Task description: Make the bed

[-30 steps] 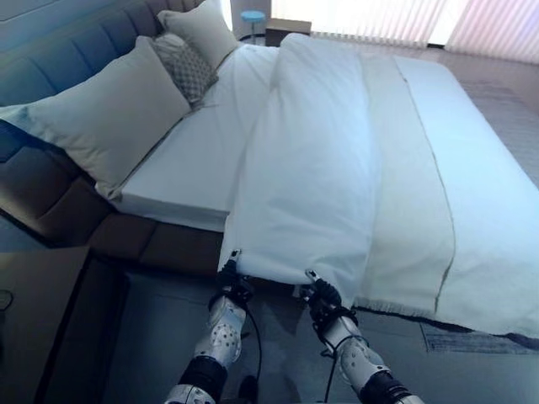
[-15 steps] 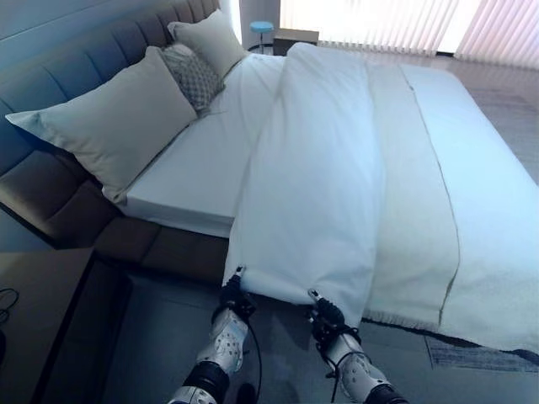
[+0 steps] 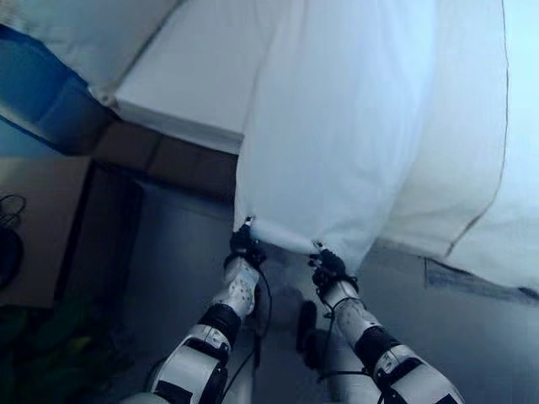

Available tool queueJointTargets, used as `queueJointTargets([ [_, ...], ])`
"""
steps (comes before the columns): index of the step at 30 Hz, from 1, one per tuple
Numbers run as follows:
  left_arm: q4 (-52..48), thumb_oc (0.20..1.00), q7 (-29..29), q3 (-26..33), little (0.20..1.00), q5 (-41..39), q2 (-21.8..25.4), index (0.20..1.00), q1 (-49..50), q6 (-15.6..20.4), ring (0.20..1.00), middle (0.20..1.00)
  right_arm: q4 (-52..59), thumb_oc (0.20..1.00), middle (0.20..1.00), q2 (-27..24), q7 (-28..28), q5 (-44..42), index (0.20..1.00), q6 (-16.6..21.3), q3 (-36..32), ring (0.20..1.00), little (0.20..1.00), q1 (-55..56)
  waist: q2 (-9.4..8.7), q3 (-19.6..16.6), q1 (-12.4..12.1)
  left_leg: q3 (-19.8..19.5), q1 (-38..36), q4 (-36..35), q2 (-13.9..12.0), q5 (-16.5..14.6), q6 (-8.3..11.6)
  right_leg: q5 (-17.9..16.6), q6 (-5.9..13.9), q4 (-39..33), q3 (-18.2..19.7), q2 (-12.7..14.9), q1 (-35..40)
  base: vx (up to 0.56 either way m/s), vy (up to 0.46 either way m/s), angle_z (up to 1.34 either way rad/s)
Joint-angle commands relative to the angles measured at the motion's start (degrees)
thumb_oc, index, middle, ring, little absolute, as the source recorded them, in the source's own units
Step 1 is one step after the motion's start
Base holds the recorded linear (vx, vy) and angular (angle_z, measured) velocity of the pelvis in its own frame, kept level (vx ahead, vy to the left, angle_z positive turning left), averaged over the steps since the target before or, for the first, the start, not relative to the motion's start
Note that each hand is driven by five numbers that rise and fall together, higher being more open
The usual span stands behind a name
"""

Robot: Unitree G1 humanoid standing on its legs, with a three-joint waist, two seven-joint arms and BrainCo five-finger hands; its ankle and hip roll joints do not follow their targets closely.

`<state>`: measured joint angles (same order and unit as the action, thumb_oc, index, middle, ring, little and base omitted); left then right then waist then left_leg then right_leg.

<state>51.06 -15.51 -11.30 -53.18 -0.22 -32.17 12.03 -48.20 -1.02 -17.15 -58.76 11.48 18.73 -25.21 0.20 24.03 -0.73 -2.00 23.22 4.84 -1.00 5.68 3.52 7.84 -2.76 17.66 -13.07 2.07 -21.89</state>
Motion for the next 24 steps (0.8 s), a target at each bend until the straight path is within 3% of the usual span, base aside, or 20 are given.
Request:
queueJointTargets([
  [1,6.6,0.2,-7.27,4.29,0.2,-1.12,5.71,0.2,8.68,1.31,0.2,0.2,-1.96,0.2,0.2,-3.22,-4.87,-2.44,0.2,3.4,-3.38,0.2,0.2,2.66,-0.98,2.62,-1.32,2.81,2.81,-3.08,3.09,1.0,0.38,-8.64,6.84,-12.74,1.79,0.79,1.19,0.09,0.257,0.0],
  [7,7.73,0.2,-8.08,4.72,0.2,0.53,7.13,0.2,6.24,1.67,0.2,0.2,-3.54,0.2,0.2,-3.42,-5.11,-2.09,0.2,3.99,-3.62,0.2,0.2,-0.77,-1.54,4.19,-1.56,5.34,5.91,-0.42,3.73,-1.09,0.08,-10.71,7.83,-14.07,4.0,2.01,-0.73,0.07,0.155,-0.1],
  [8,8.53,0.2,-7.92,4.79,0.2,1.44,7.53,0.2,5.7,1.01,0.2,0.2,-4.42,0.31,0.31,-3.38,-4.83,-2.13,0.31,3.74,-3.82,0.31,0.31,-1.27,-1.57,4.29,-1.53,5.76,6.17,-0.37,3.85,-1.32,0.02,-11.22,8.05,-14.71,4.36,2.13,-0.8,0.07,0.116,-0.65],
  [9,10.74,0.2,-7.58,4.17,0.2,4.46,8.81,0.2,4.39,-0.48,0.2,0.2,-7.59,1.0,1.0,-4.09,-4.96,-1.36,1.0,3.28,-3.98,1.0,1.0,-2.9,-1.72,4.4,-1.68,6.33,6.63,-0.18,3.9,-1.78,0.02,-12.22,8.56,-16.07,4.65,2.33,-0.76,0.1,0.151,-0.72],
  [10,11.73,0.724,-7.49,3.75,0.724,5.84,9.21,0.724,3.93,-1.13,0.724,0.724,-8.94,1.0,1.0,-4.25,-4.99,-0.99,1.0,3.0,-4.39,1.0,1.0,-3.43,-1.75,4.5,-1.68,6.62,6.76,-0.1,4.03,-1.95,0.06,-12.71,8.78,-16.68,4.73,2.36,-0.65,0.08,0.104,-0.57],
  [11,11.79,1.0,-7.46,3.76,1.0,5.87,9.23,1.0,3.83,-1.14,1.0,1.0,-9.05,1.0,1.0,-4.25,-4.93,-1.0,1.0,2.99,-4.46,1.0,1.0,-3.56,-1.76,4.54,-1.74,6.65,6.78,-0.08,4.02,-1.97,0.05,-12.76,8.79,-16.75,4.75,2.35,-0.64,0.06,0.102,0.0],
  [14,13.61,1.0,-6.37,2.39,1.0,9.02,10.19,1.0,2.87,-2.8,1.0,1.0,-12.36,1.0,1.0,-4.26,-4.44,-0.83,1.0,1.9,-5.64,1.0,1.0,-4.92,-1.71,4.74,-1.63,7.86,7.35,0.07,4.37,-0.94,-0.28,-14.73,9.09,-18.12,4.87,2.57,-0.82,-0.04,0.076,0.05],
  [24,16.06,1.0,-2.55,4.48,1.0,12.82,10.7,1.0,9.18,-4.3,1.0,1.0,-18.01,1.0,1.0,-6.16,1.31,2.57,1.0,-2.15,-8.74,1.0,1.0,3.86,-1.31,3.2,-0.4,8.85,2.23,-0.19,5.05,-2.44,-1.22,-14.4,8.88,-18.03,5.42,2.66,2.63,0.02,0.021,-0.04],
])
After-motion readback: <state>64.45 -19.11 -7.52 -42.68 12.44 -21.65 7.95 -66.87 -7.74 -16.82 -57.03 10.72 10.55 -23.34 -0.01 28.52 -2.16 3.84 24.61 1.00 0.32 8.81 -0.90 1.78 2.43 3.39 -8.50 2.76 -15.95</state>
